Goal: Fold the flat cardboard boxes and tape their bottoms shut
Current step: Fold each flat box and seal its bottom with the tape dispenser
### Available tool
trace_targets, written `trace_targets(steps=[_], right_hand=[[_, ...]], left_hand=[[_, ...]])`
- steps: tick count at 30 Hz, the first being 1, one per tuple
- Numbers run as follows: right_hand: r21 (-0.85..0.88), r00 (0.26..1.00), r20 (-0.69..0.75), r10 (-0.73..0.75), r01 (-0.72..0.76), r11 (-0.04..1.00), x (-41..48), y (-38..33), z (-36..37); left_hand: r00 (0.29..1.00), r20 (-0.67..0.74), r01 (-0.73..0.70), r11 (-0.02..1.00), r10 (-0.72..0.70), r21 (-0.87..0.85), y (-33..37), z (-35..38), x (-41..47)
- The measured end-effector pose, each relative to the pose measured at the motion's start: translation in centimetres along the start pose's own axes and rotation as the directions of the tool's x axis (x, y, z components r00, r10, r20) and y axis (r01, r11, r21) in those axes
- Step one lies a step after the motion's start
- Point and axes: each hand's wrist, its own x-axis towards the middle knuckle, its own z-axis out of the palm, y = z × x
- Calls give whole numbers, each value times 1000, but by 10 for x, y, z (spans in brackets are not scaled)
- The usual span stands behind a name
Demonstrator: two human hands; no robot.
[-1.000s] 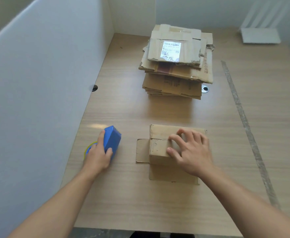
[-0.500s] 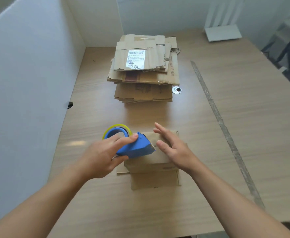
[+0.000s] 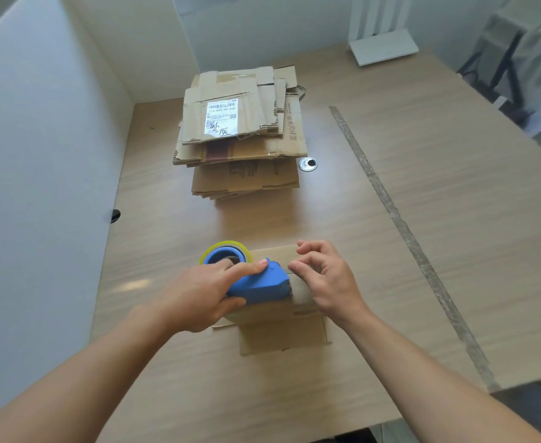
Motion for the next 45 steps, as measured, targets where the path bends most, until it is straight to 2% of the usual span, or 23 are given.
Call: trace_targets(steps=[4,11,19,26,29,32,34,36,38,40,43,45], right_hand=[[131,977,-178,121,-99,986,-6,11,-44],[378,914,-138,382,-308,873,-1,9,-49],[377,815,28,579,-545,749,5,14,-50],[354,807,-14,590,-548,758,8,24,-42],[394,795,-2,607,-558,731,8,31,-34],[423,750,50,660,-615,666,11,31,-30],[378,718,83,691,-664,644,12,30,-34],[225,698,66,713,-707,671,11,26,-36],[-19,760,-97,643,-647,762,9,22,-35],[-211,868,-244,432,-482,850,8,16,-31],[-260,943,-225,244,-299,918,6,5,-13],[-389,962,-210,175,-246,888,4,10,-4]], left_hand=[[1000,14,-7,1000,7,-26,-3,2,1],[999,27,-19,1000,19,-9,0,-1,2],[999,44,-4,999,5,-33,0,-5,4],[999,49,2,1000,-1,-9,0,-4,4],[999,35,-4,1000,4,5,0,-3,4],[1000,28,-4,1000,3,14,0,-3,3],[1000,20,3,1000,-3,12,1,-5,4],[1000,10,12,1000,-12,9,1,-6,5],[1000,-13,7,1000,-7,13,2,-4,5],[1000,-27,4,1000,-4,2,3,-1,5],[999,-37,8,1000,-8,0,3,0,5],[999,-40,9,1000,-9,-10,3,1,5]])
